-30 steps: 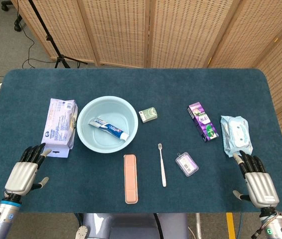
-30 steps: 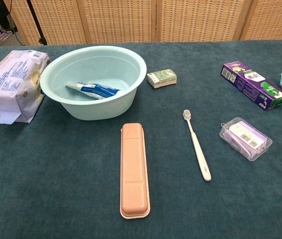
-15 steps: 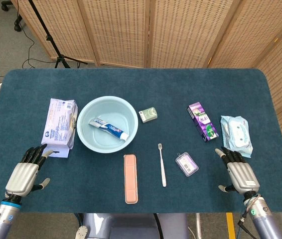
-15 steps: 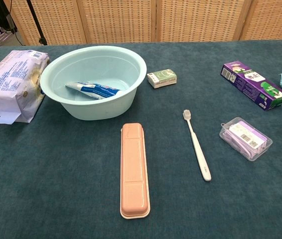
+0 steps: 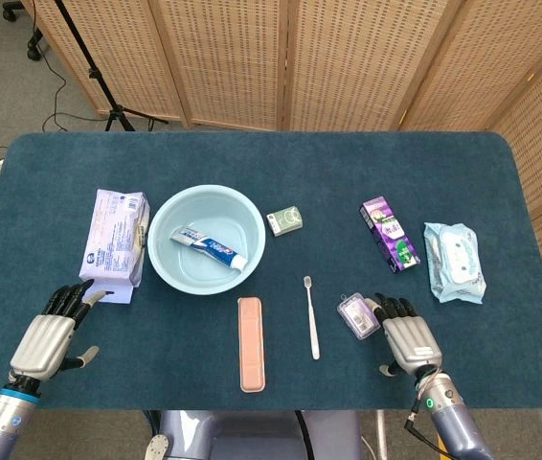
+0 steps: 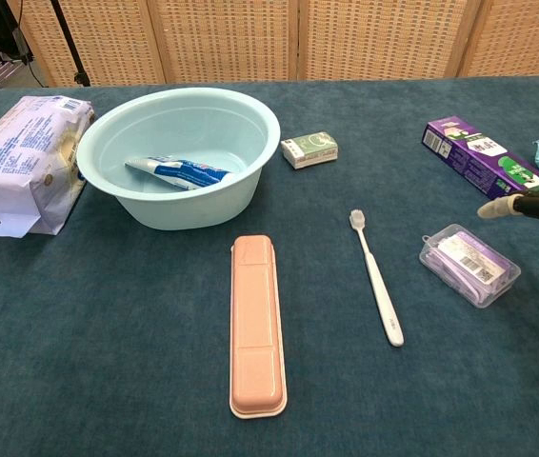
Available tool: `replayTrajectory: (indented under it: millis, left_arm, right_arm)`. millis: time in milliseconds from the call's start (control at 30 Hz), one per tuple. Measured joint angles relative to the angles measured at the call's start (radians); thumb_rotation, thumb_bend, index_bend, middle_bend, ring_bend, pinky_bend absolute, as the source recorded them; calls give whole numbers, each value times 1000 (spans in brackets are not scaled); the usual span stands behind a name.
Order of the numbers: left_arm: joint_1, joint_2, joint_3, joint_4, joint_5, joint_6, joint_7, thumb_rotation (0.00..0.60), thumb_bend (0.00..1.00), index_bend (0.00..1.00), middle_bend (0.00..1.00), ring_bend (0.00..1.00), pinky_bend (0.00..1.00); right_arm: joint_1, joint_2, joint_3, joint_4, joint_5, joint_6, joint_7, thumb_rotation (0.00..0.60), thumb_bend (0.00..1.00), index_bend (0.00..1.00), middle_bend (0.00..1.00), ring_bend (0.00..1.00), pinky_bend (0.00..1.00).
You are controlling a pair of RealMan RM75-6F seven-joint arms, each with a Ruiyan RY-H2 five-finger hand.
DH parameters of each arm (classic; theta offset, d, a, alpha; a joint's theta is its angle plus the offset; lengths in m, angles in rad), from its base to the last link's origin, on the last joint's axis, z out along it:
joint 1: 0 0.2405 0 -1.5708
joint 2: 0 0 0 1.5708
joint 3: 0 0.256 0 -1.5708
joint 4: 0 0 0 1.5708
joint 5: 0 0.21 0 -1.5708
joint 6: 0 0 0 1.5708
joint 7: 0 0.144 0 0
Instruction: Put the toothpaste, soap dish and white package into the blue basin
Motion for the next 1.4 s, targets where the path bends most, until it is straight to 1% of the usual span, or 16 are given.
replayTrajectory:
  millis: [233, 400, 500, 667, 833, 967, 1167, 1400]
  left_arm:
    - [5, 2, -4, -2, 9, -1, -8, 600, 243, 156, 0, 0, 25]
    - [5, 2, -5, 0, 11, -7, -9, 600, 243, 156, 0, 0, 25]
    - [7, 0, -5, 0, 15, -8, -8, 600, 243, 156, 0, 0, 25]
    - [8, -3, -6, 1, 16, -14, -2, 600, 242, 156, 0, 0, 25]
    - [7, -7, -7, 4, 15, -24, 2, 600, 242, 156, 0, 0, 25]
    - [8, -8, -8, 5, 16, -27, 3, 600, 242, 156, 0, 0, 25]
    - [8, -10, -8, 6, 19, -32, 6, 600, 242, 156, 0, 0, 25]
    - [10, -12, -5, 4, 27, -33, 12, 600, 242, 156, 0, 0, 25]
  right_arm:
    - [59, -47, 14, 1, 49, 27, -62, 600, 53, 55, 0, 0, 0]
    - [88, -68, 20, 9, 82, 33, -81, 600, 53, 54, 0, 0, 0]
    - [103, -77, 21, 19, 104, 25, -81, 600, 53, 54, 0, 0, 0]
    - [154, -100, 40, 69, 169, -15, -73, 600, 53, 55, 0, 0, 0]
    - [196, -122, 53, 112, 207, -38, -59, 600, 53, 55, 0, 0, 0]
    - [216, -136, 50, 137, 226, -47, -51, 600, 53, 55, 0, 0, 0]
    - [229, -142, 31, 163, 238, -50, -34, 600, 53, 57, 0, 0, 2]
    - [237, -145, 24, 199, 225, -54, 6, 600, 53, 122, 0, 0, 37]
